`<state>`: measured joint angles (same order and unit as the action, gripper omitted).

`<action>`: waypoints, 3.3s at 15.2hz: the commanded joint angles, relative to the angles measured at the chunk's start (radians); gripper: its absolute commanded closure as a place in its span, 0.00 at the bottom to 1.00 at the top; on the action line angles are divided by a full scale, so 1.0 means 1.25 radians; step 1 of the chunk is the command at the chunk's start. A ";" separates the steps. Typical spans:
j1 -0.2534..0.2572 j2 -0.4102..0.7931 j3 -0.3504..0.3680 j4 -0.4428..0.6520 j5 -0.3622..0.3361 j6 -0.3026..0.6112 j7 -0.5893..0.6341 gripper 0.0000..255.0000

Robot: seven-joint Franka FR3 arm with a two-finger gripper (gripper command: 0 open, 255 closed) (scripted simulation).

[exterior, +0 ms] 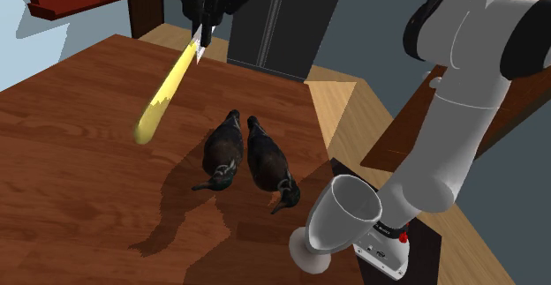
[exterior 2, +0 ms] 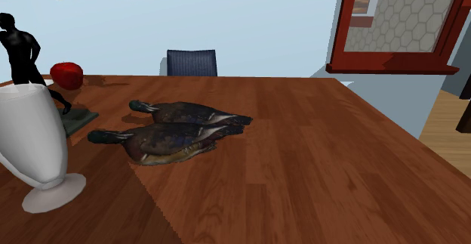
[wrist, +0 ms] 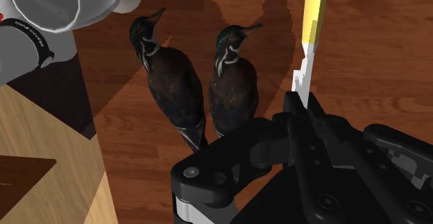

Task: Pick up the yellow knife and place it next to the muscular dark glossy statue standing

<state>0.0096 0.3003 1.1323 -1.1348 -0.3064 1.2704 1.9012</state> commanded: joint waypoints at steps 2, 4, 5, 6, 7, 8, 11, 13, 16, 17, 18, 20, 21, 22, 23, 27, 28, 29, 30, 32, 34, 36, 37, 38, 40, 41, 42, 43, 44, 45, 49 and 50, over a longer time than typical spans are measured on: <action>-0.052 -0.035 0.012 -0.073 0.036 0.051 -0.012 1.00; -0.081 -0.056 0.017 -0.116 0.057 0.082 -0.021 1.00; -0.094 -0.066 0.019 -0.137 0.067 0.097 -0.026 1.00; -0.106 -0.076 0.021 -0.156 0.076 0.112 -0.030 1.00; -0.117 -0.086 0.022 -0.176 0.085 0.127 -0.035 1.00; -0.128 -0.095 0.023 -0.194 0.094 0.141 -0.040 1.00; -0.155 -0.121 0.026 -0.246 0.119 0.182 -0.054 1.00; -0.169 -0.137 0.026 -0.279 0.133 0.208 -0.062 1.00; -0.186 -0.158 0.026 -0.325 0.152 0.246 -0.074 1.00; -0.191 -0.164 0.025 -0.339 0.158 0.258 -0.077 1.00; -0.195 -0.169 0.025 -0.354 0.163 0.270 -0.080 1.00; -0.202 -0.179 0.024 -0.381 0.172 0.293 -0.086 1.00; -0.204 -0.184 0.023 -0.394 0.176 0.305 -0.088 1.00; -0.207 -0.188 0.023 -0.407 0.180 0.316 -0.091 1.00; -0.209 -0.191 0.022 -0.420 0.183 0.328 -0.093 1.00; -0.214 -0.200 0.021 -0.468 0.190 0.372 -0.097 1.00; -0.215 -0.201 0.021 -0.479 0.191 0.383 -0.098 1.00; -0.216 -0.202 0.020 -0.490 0.192 0.394 -0.098 1.00; -0.216 -0.202 0.020 -0.501 0.192 0.405 -0.098 1.00; -0.216 -0.201 0.020 -0.522 0.191 0.426 -0.097 1.00; -0.216 -0.199 0.020 -0.542 0.188 0.447 -0.094 1.00; -0.215 -0.195 0.019 -0.562 0.184 0.468 -0.091 1.00; -0.214 -0.192 0.019 -0.571 0.181 0.479 -0.089 1.00; -0.213 -0.189 0.019 -0.580 0.178 0.489 -0.086 1.00; -0.211 -0.182 0.019 -0.598 0.170 0.509 -0.081 1.00; -0.210 -0.177 0.018 -0.606 0.166 0.519 -0.077 1.00; -0.208 -0.173 0.018 -0.615 0.161 0.529 -0.074 1.00; -0.206 -0.168 0.017 -0.623 0.156 0.539 -0.070 1.00; -0.204 -0.163 0.016 -0.631 0.150 0.549 -0.066 1.00; -0.202 -0.157 0.015 -0.639 0.145 0.559 -0.062 1.00; -0.192 -0.133 0.009 -0.668 0.118 0.597 -0.042 1.00; -0.188 -0.126 0.007 -0.674 0.110 0.606 -0.037 1.00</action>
<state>-0.2269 0.1393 1.1426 -1.9669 -0.1636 2.0156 1.8522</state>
